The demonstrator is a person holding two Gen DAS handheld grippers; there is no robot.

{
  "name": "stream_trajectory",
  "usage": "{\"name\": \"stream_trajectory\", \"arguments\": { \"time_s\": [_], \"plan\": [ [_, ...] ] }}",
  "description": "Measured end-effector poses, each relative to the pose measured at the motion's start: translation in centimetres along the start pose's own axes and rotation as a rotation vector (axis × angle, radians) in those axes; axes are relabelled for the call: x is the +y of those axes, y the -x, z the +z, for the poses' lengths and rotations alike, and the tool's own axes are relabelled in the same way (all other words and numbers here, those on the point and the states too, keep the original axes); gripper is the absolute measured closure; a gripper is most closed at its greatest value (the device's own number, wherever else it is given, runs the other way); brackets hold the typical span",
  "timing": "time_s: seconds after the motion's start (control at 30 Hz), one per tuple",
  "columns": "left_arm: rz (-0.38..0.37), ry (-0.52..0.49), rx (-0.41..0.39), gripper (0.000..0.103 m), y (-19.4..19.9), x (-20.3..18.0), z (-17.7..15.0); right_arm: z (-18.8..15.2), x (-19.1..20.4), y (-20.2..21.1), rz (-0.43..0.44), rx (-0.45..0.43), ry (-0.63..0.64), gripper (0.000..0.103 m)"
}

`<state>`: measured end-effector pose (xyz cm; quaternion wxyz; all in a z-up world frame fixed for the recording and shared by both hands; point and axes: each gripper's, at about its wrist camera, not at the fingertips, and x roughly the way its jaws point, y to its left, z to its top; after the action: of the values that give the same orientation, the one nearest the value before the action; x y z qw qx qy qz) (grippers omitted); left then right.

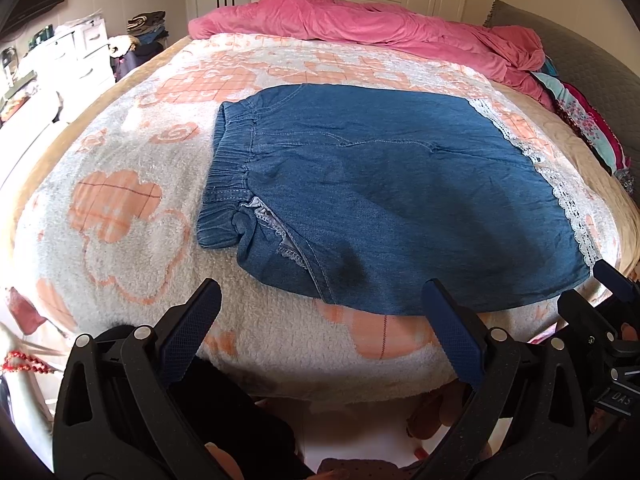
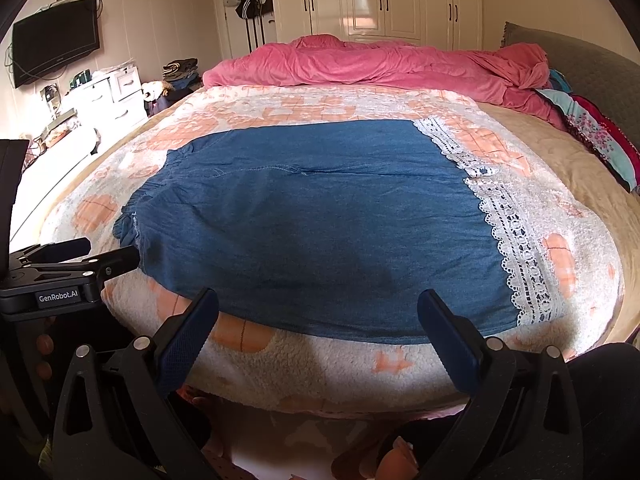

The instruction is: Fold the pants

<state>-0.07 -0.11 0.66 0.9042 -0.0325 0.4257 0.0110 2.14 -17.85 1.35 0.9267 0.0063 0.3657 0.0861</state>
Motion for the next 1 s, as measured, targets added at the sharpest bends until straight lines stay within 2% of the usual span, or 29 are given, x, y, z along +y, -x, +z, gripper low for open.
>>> {"name": "stream_trajectory", "arguments": {
  "time_s": [1.0],
  "plan": [
    [-0.024,-0.012,-0.003,0.009,-0.45,-0.69,0.41,0.13,-0.22,-0.5,-0.011,0.011,-0.004,0.004]
  ]
}}
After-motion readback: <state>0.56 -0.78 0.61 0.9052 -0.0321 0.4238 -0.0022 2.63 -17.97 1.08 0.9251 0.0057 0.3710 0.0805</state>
